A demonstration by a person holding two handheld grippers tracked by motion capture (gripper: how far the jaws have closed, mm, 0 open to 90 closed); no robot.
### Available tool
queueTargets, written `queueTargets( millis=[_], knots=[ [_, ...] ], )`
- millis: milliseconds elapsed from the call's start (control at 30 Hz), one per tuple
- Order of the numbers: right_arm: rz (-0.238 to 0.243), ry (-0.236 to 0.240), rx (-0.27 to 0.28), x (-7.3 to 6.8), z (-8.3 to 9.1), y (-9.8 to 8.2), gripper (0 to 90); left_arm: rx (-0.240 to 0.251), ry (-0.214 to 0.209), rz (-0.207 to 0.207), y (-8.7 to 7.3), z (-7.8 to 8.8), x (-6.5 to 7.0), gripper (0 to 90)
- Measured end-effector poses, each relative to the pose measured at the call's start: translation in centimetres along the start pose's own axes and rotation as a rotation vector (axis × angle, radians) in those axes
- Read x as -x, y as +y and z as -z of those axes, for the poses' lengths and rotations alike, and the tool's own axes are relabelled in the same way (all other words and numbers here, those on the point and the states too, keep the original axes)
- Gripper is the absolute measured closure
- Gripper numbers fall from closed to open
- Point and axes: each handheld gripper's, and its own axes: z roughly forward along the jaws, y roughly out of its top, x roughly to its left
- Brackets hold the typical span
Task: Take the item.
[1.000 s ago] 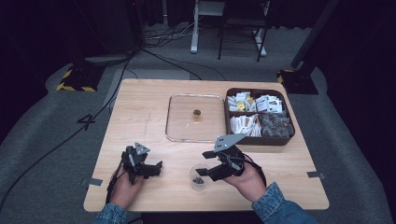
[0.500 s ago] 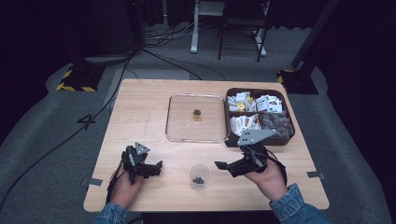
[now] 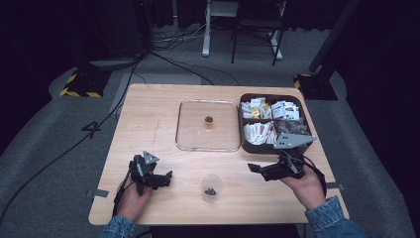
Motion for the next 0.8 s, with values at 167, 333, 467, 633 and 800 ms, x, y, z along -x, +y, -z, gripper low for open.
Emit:
queueTargets(
  millis=[167, 333, 467, 633, 800],
  knots=[
    [-0.016, -0.032, -0.004, 1.1, 0.6, -1.0, 15.5, 0.0, 0.0, 0.0, 0.0, 0.0, 0.0, 0.0],
    [-0.048, -0.053, -0.009, 2.3, 1.1, -2.3, 15.7, 0.0, 0.0, 0.0, 0.0, 0.0, 0.0, 0.0],
    [-0.061, -0.079, -0.012, 3.1, 1.4, -3.4, 15.7, 0.0, 0.0, 0.0, 0.0, 0.0, 0.0, 0.0],
    [-0.088, -0.098, -0.042, 4.2, 1.4, -4.9, 15.7, 0.003, -0.001, 0.0, 0.0, 0.0, 0.0, 0.0],
    [-0.112, -0.119, -0.067, 5.2, 1.3, -6.5, 15.7, 0.002, -0.001, 0.0, 0.0, 0.0, 0.0, 0.0]
  ],
)
